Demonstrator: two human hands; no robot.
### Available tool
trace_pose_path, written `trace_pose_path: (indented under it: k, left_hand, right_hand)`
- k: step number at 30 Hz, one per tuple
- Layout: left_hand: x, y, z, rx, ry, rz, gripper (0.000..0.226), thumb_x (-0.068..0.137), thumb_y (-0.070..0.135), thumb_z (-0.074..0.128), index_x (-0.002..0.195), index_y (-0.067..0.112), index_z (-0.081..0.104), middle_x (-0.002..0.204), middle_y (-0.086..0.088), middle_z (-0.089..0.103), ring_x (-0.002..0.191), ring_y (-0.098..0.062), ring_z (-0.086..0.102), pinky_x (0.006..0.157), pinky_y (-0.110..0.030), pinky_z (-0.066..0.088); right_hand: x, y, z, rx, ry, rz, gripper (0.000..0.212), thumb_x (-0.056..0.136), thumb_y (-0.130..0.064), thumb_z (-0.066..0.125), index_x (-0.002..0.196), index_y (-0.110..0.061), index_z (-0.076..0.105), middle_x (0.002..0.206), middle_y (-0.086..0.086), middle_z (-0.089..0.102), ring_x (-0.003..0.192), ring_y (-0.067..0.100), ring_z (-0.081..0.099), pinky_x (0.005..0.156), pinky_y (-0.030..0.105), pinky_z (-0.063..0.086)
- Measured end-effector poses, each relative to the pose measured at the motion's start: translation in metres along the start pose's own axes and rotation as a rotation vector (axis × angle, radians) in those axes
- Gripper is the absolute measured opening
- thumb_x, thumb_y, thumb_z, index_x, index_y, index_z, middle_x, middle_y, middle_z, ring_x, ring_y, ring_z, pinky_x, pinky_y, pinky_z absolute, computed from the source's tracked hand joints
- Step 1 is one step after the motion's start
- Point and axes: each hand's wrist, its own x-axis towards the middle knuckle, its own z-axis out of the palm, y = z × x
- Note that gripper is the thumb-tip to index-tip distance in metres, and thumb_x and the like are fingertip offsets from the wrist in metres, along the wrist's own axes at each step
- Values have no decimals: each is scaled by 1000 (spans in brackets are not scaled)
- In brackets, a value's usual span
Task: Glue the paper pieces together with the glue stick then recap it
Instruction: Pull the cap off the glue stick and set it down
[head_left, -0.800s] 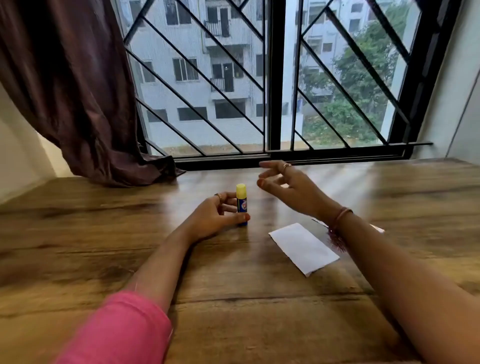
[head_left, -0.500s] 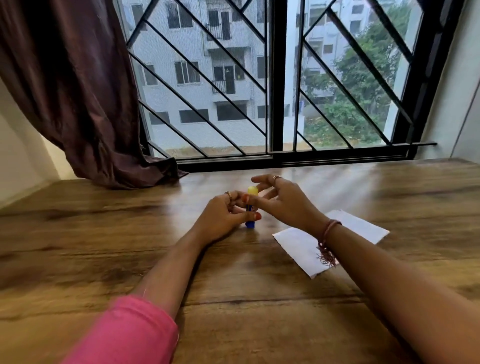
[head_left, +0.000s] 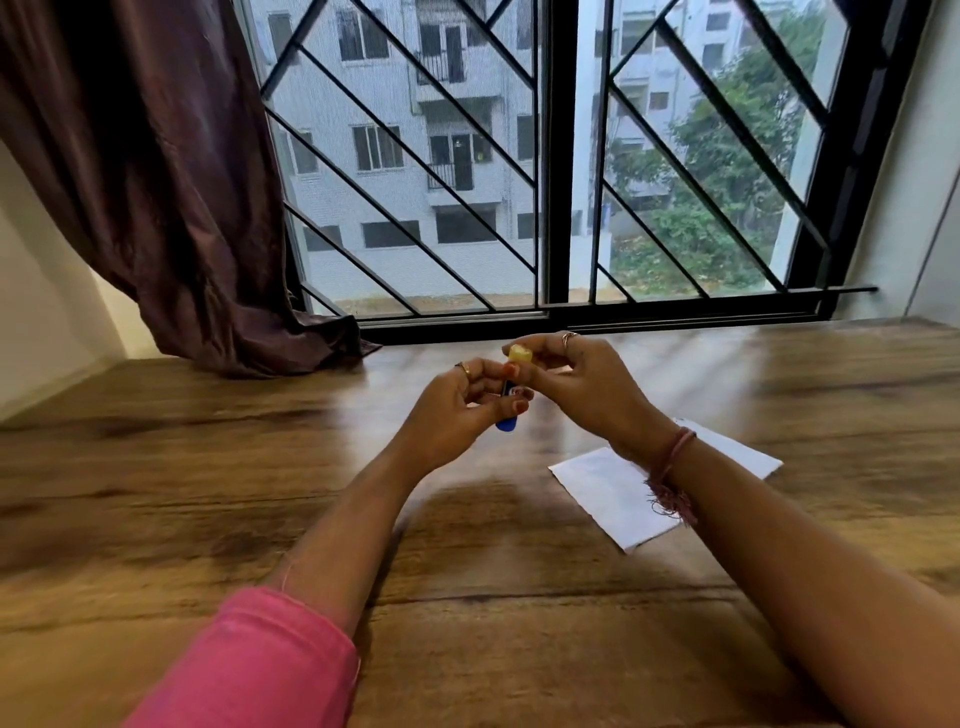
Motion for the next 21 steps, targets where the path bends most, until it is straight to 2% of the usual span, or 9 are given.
trace_pose_path:
  k: [3, 6, 9, 11, 14, 18, 21]
  left_hand:
    - [-1, 2, 1, 20, -20, 11, 20, 85, 11, 67, 102, 20, 60, 100, -4, 73, 97, -14, 68, 90, -28, 51]
    - [-2, 2, 3, 56, 13, 11, 22, 83, 16, 71, 103, 15, 61, 96, -3, 73, 91, -14, 69, 85, -24, 52]
    - [-3, 3, 2, 92, 100, 17, 25, 76, 20, 77, 96, 14, 64, 87, 0, 72, 82, -15, 69, 75, -21, 53]
    - [-3, 4, 2, 101, 129, 40, 26, 73, 20, 79, 94, 14, 65, 86, -1, 72, 80, -16, 69, 74, -23, 56]
    - [-4, 4, 3, 122, 127, 43, 25, 72, 22, 80, 90, 16, 64, 85, -4, 72, 80, -17, 69, 74, -26, 57]
    - [-4, 3, 3, 156, 122, 24, 27, 73, 21, 79, 93, 12, 64, 89, -6, 71, 84, -20, 68, 75, -30, 57]
    - [-2, 6, 4, 149, 110, 38, 25, 77, 19, 77, 97, 11, 64, 90, -4, 71, 83, -15, 68, 74, -21, 55]
  right_hand:
    - [0, 0, -5, 18, -57, -1, 29, 87, -14, 66, 116, -6, 66, 99, 10, 70, 91, 18, 67, 81, 24, 54]
    - [-1, 1, -7, 59, -87, 14, 32, 89, -10, 63, 120, -5, 61, 95, 0, 67, 89, 11, 64, 83, 18, 52]
    - [-3, 2, -5, 162, -65, 90, 34, 87, -12, 66, 120, -7, 60, 95, 1, 69, 83, 3, 66, 73, 14, 51]
    - [-4, 3, -3, 203, -33, 147, 25, 83, -20, 71, 106, -13, 64, 89, 0, 70, 75, -1, 67, 64, 13, 50]
    - [-5, 5, 1, 149, 33, 160, 24, 78, -28, 75, 92, -13, 64, 81, -1, 68, 73, 9, 65, 64, 21, 54]
    - [-5, 5, 1, 118, 33, 140, 23, 79, -26, 74, 92, -9, 66, 89, 12, 72, 83, 25, 68, 76, 33, 56]
    - [-3, 3, -4, 151, -7, 129, 10, 83, -21, 71, 90, -17, 66, 89, 7, 72, 82, 18, 69, 78, 28, 55]
